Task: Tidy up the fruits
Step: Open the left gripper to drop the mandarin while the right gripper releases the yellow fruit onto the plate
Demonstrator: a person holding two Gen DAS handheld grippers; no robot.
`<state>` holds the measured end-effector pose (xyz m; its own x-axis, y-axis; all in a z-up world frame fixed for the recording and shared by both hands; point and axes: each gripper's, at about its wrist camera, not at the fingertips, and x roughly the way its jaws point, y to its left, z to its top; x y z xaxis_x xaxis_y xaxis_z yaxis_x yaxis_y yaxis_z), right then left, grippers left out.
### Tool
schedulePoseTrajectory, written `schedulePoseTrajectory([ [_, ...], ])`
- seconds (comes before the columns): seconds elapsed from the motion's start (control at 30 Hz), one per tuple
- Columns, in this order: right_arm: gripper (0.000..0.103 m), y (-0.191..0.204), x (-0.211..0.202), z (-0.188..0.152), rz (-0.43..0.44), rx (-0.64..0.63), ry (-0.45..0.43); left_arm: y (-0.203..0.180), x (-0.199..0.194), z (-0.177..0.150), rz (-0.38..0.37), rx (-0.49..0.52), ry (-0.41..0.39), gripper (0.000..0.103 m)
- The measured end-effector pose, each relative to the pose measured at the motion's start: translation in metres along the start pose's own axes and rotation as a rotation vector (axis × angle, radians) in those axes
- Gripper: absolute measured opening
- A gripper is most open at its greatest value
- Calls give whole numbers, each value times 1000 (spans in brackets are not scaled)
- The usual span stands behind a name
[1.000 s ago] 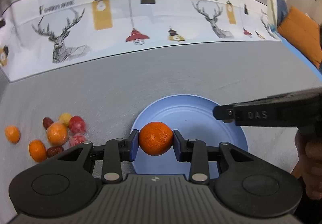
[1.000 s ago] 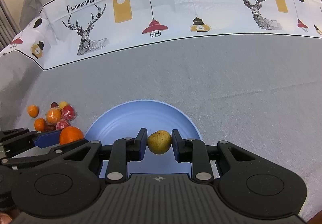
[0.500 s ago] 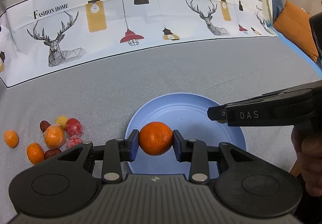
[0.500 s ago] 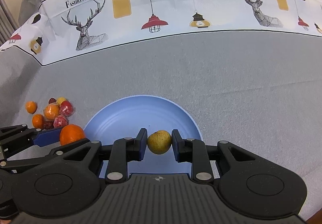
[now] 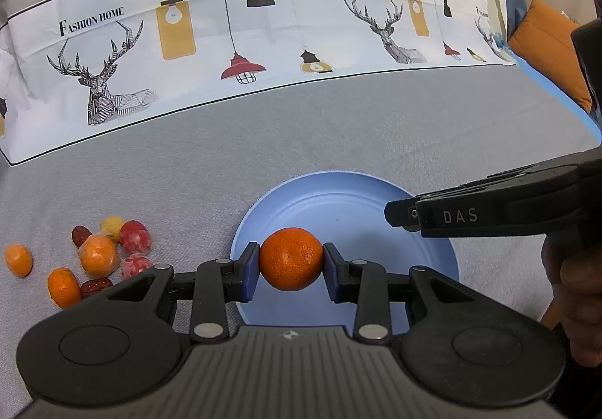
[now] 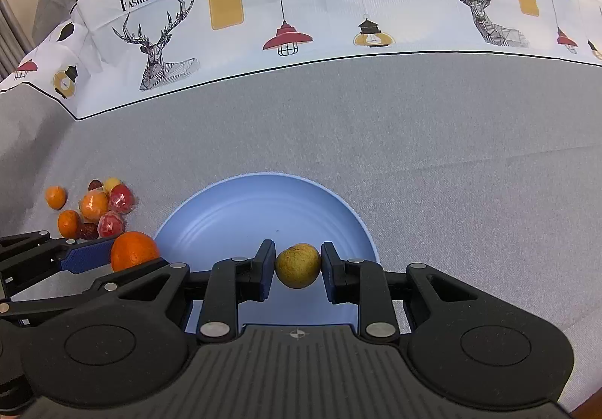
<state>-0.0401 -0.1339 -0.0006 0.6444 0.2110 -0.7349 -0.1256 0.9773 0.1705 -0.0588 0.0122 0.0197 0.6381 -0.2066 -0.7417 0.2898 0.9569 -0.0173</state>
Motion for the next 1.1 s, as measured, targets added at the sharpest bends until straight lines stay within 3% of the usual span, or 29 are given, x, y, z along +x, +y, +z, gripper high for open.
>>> schedulePoseTrajectory([
  [0.43,28,-1,1,0,-14,8,8,0,0,0,-10,-1,-1,41],
  [0.53,40,-3,1,0,-23,20,5,3,-3,0,-21,-15,-13,54],
  [0.6,50,-3,0,1,-25,27,-1,4,-5,1,-21,-21,-16,55],
  [1.1,53,-2,-2,1,-50,21,-5,5,-7,2,-26,-42,-17,56],
])
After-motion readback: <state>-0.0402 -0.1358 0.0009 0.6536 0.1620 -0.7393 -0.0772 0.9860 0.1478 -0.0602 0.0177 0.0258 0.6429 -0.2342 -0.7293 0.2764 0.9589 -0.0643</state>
